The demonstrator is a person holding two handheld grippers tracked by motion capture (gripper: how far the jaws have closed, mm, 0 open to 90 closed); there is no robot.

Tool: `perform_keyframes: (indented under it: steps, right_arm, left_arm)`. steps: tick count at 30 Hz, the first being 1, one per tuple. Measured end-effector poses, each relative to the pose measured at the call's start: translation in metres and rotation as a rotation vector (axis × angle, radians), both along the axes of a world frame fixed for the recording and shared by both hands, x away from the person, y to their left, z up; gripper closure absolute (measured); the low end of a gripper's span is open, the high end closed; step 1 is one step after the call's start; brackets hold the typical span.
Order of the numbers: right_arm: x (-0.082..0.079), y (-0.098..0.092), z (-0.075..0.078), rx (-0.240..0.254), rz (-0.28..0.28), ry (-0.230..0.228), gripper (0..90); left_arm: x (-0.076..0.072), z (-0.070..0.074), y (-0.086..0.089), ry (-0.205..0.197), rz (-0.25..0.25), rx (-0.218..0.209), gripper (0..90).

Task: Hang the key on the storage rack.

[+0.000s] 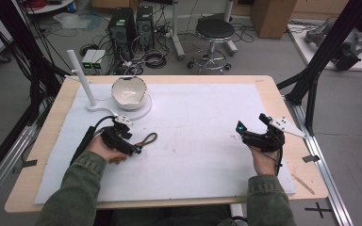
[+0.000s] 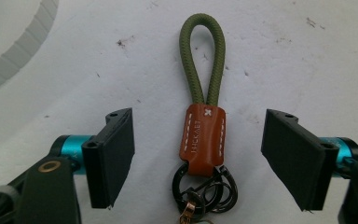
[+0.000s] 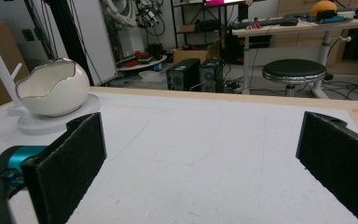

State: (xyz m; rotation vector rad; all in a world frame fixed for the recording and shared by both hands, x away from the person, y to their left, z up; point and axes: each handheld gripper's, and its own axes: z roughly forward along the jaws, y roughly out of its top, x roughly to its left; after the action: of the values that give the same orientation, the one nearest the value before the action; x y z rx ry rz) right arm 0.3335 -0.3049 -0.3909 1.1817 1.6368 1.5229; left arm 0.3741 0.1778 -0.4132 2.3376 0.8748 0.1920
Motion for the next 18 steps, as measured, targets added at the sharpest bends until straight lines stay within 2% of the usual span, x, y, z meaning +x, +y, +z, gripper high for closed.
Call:
perform_keyframes:
  steps: [8, 13, 18]
  right_arm:
    - [0.0, -0.0009, -0.0001, 0.005, -0.002, 0.003, 0.5]
    - [-0.0001, 0.0, -0.0001, 0.005, -0.001, 0.009, 0.5]
    - [0.0, -0.0009, -0.0001, 0.005, -0.002, 0.004, 0.5]
  left_arm:
    - [-0.0021, -0.002, -0.0032, -0.012, -0.029, 0.012, 40.7]
    - [-0.003, -0.0033, -0.0052, -0.025, -0.03, 0.019, 46.5]
    - [-0.0032, -0.0049, -0.0075, -0.03, -0.014, 0.041, 59.4]
